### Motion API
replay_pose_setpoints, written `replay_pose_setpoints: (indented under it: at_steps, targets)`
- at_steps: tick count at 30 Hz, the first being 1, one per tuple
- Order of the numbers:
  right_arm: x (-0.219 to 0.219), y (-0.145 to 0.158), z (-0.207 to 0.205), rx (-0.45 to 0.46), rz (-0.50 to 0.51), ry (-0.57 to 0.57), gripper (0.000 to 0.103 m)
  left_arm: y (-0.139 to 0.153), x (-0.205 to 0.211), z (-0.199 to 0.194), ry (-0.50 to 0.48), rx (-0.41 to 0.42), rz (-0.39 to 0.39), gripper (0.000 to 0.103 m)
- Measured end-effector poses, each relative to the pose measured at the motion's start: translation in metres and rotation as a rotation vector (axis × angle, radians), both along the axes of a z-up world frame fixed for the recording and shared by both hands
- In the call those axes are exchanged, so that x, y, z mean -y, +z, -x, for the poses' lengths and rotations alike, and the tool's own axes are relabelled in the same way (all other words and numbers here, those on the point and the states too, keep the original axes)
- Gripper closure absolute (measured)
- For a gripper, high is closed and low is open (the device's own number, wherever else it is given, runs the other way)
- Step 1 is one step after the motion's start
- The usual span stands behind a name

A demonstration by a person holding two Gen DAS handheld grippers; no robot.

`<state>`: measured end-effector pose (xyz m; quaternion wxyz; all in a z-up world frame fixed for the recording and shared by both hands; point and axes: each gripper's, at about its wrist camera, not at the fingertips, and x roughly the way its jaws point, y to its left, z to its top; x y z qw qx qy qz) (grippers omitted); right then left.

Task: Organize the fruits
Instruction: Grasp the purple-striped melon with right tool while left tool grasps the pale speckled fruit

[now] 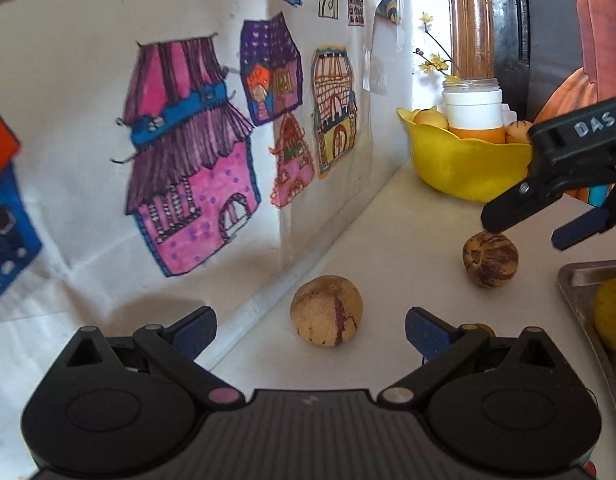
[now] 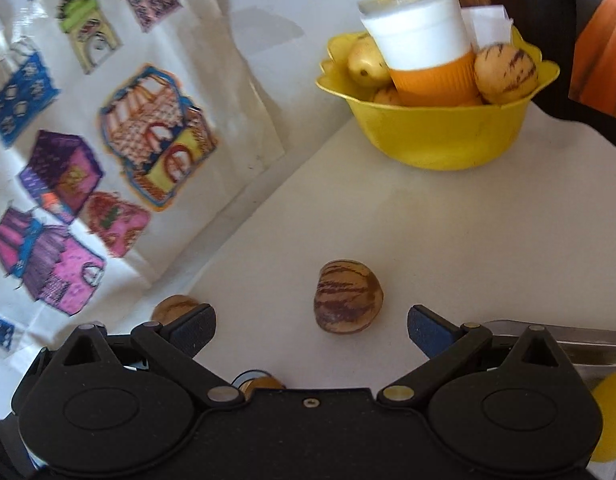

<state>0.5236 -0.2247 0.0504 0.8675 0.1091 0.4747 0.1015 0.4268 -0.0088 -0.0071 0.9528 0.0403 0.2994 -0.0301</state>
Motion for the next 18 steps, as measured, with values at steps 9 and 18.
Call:
replay_pose_setpoints:
  at_steps: [9, 18]
  targets:
    - [-0.003, -0.02, -0.016, -0.034, -0.006, -0.012, 0.005, -0.011, 0.003, -0.014, -0.014, 0.001, -0.01, 0.0]
    - [-0.004, -0.026, -0.021, -0.052, -0.019, -0.018, 0.006, -0.012, 0.003, -0.016, -0.018, 0.002, 0.013, 0.0]
